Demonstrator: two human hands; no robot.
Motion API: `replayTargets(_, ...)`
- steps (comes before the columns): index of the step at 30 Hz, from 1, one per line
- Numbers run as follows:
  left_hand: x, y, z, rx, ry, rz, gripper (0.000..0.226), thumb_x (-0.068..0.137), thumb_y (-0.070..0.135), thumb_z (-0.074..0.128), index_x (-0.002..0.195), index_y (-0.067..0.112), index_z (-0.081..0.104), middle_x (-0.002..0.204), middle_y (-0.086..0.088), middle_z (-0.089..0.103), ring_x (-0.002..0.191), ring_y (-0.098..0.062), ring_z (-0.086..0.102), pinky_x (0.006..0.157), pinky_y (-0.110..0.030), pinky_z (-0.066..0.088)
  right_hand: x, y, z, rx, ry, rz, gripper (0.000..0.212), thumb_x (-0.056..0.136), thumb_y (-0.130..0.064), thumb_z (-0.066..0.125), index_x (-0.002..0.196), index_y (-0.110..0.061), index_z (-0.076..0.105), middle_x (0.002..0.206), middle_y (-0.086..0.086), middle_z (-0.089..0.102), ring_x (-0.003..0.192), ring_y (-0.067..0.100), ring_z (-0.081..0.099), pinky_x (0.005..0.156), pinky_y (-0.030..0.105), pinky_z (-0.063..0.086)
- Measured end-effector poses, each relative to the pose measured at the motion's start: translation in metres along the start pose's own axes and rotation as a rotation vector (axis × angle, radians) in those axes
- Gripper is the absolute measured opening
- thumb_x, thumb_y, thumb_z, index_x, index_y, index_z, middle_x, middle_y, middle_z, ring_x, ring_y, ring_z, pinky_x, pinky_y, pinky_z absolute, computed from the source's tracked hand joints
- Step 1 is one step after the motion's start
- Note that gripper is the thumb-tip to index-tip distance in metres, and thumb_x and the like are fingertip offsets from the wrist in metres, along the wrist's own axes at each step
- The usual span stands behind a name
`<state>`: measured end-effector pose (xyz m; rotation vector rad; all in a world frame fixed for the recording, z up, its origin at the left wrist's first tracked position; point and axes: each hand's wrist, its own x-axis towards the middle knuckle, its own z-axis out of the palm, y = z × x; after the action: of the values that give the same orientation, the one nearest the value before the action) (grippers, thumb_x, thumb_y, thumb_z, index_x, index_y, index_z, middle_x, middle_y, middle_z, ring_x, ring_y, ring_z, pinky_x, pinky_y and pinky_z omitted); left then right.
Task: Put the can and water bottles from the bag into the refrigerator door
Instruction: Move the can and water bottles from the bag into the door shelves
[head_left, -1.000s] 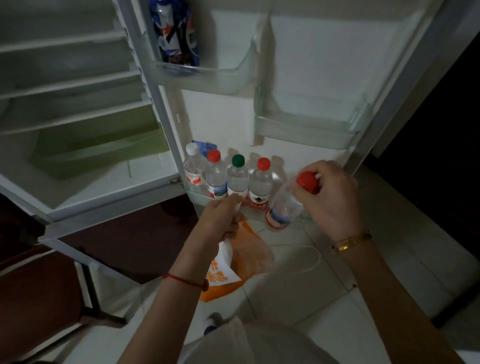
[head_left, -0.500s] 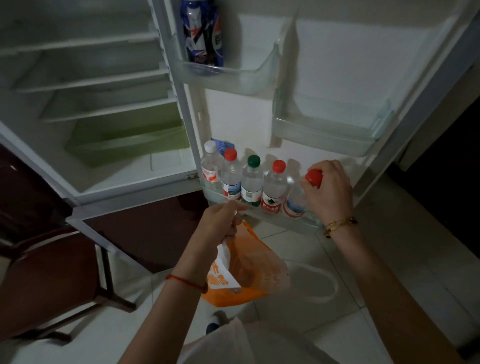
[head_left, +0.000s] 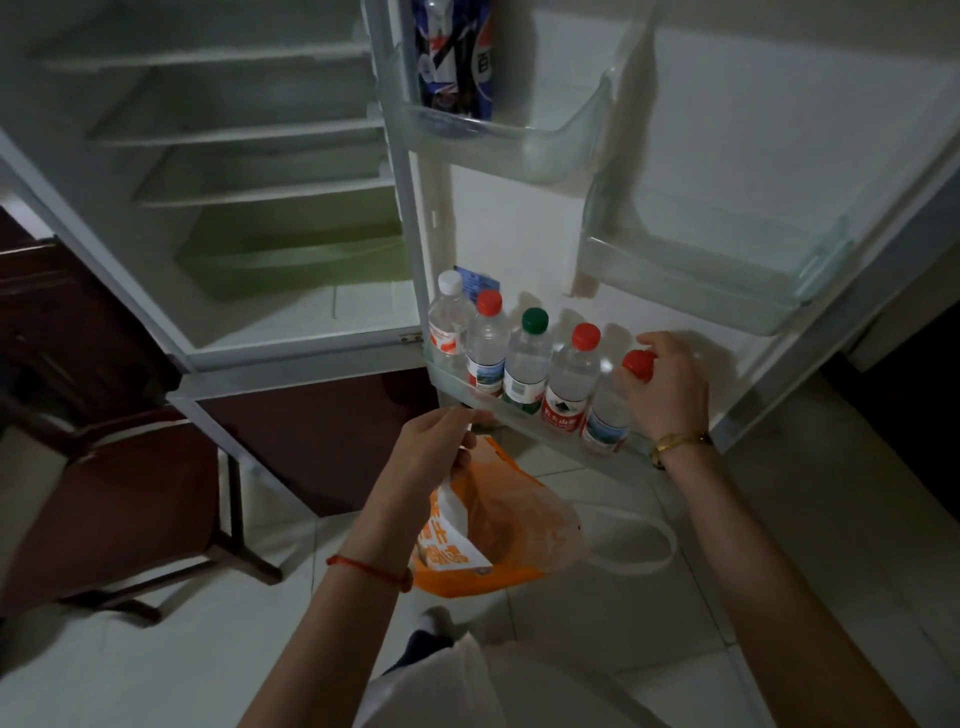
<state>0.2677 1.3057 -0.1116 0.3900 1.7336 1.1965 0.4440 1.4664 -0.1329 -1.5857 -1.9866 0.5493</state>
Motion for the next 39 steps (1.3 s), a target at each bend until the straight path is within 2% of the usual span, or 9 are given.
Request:
replayTargets(4,0.000,-0.003,-0.003,0.002,0.057,0.027,0.028,0.097,0.013,0.049,0.088,0.016,0.075,0.068,-0.002,0.054,0.055,-0.010,0.048,0.054,-0.020,0.042,-0.009,-0.004,-0.004,-0.068,0.068,-0.049,0.047,0.085,-0.028,0.069,0.124,-0.008,0.052,0.134,0.012,0.042,0.096,0.024,0.060,0.074,0.023,0.043)
replayTargets(8,0.000,-0.007,-0.010,-0.028,0.070,0.065,0.029,0.096,0.010,0.046,0.095,0.012,0.075,0.072,-0.005,0.056,0.061,-0.014,0.050,0.065,-0.025,0.044,-0.027,-0.010,0.005,-0.015,0.080,-0.161,0.029,0.088,-0.032,0.061,0.106,-0.009,0.056,0.105,0.009,0.055,0.083,0.022,0.059,0.071,0.035,0.055)
replayTargets(12,0.002,-0.009,-0.022,-0.009,0.130,0.074,0.030,0.096,0.014,0.046,0.102,0.014,0.076,0.073,-0.004,0.059,0.064,-0.013,0.052,0.073,-0.028,0.046,-0.039,-0.019,0.026,0.050,-0.093,-0.225,0.022,0.091,-0.034,0.058,0.093,-0.013,0.061,0.090,0.003,0.063,0.076,0.016,0.060,0.059,0.017,0.046)
replayTargets(17,0.004,-0.012,-0.047,-0.013,0.237,0.126,0.028,0.098,0.013,0.047,0.099,0.013,0.075,0.079,-0.004,0.064,0.073,-0.016,0.057,0.070,-0.026,0.050,-0.048,-0.030,0.055,0.057,-0.232,-0.295,0.012,0.089,-0.030,0.061,0.089,-0.018,0.062,0.087,-0.002,0.063,0.085,0.016,0.060,0.076,0.032,0.055)
replayTargets(20,0.011,-0.016,-0.067,0.002,0.313,0.133,0.027,0.098,0.010,0.046,0.097,0.014,0.073,0.075,-0.004,0.063,0.066,-0.016,0.054,0.057,-0.022,0.047,-0.055,-0.042,0.071,0.055,-0.274,-0.319,0.013,0.088,-0.028,0.061,0.094,-0.016,0.064,0.093,-0.001,0.064,0.093,0.014,0.057,0.079,0.022,0.048)
replayTargets(22,0.019,-0.019,-0.084,0.006,0.367,0.133,0.027,0.098,0.009,0.046,0.102,0.009,0.073,0.075,-0.006,0.063,0.065,-0.017,0.055,0.060,-0.026,0.045,-0.058,-0.054,0.078,0.094,-0.293,-0.324,0.014,0.089,-0.025,0.061,0.095,-0.013,0.065,0.093,-0.004,0.062,0.087,0.007,0.055,0.071,0.006,0.041)
replayTargets(25,0.031,-0.024,-0.112,0.027,0.417,0.131,0.025,0.098,0.010,0.047,0.101,0.011,0.072,0.082,-0.008,0.065,0.074,-0.019,0.059,0.065,-0.027,0.048,-0.062,-0.074,0.090,0.225,-0.372,-0.285,0.012,0.091,-0.021,0.061,0.093,-0.011,0.067,0.086,-0.008,0.060,0.074,-0.008,0.051,0.066,-0.004,0.040)
replayTargets(32,0.052,-0.030,-0.205,0.158,0.620,0.229,0.027,0.093,0.022,0.060,0.082,0.001,0.073,0.079,-0.021,0.071,0.067,-0.023,0.057,0.068,-0.035,0.045,-0.066,-0.133,0.147,0.337,-0.503,-0.214,0.012,0.091,-0.027,0.059,0.092,-0.019,0.068,0.093,-0.004,0.066,0.090,0.010,0.061,0.072,0.012,0.044)
replayTargets(39,0.072,-0.026,-0.317,0.187,0.676,0.258,0.024,0.091,0.031,0.062,0.076,0.017,0.073,0.075,-0.008,0.072,0.078,-0.029,0.068,0.080,-0.043,0.055,-0.082,-0.214,0.221,0.365,-0.528,-0.183,0.017,0.091,-0.033,0.057,0.097,-0.020,0.068,0.104,-0.005,0.068,0.099,0.010,0.062,0.085,0.026,0.050)
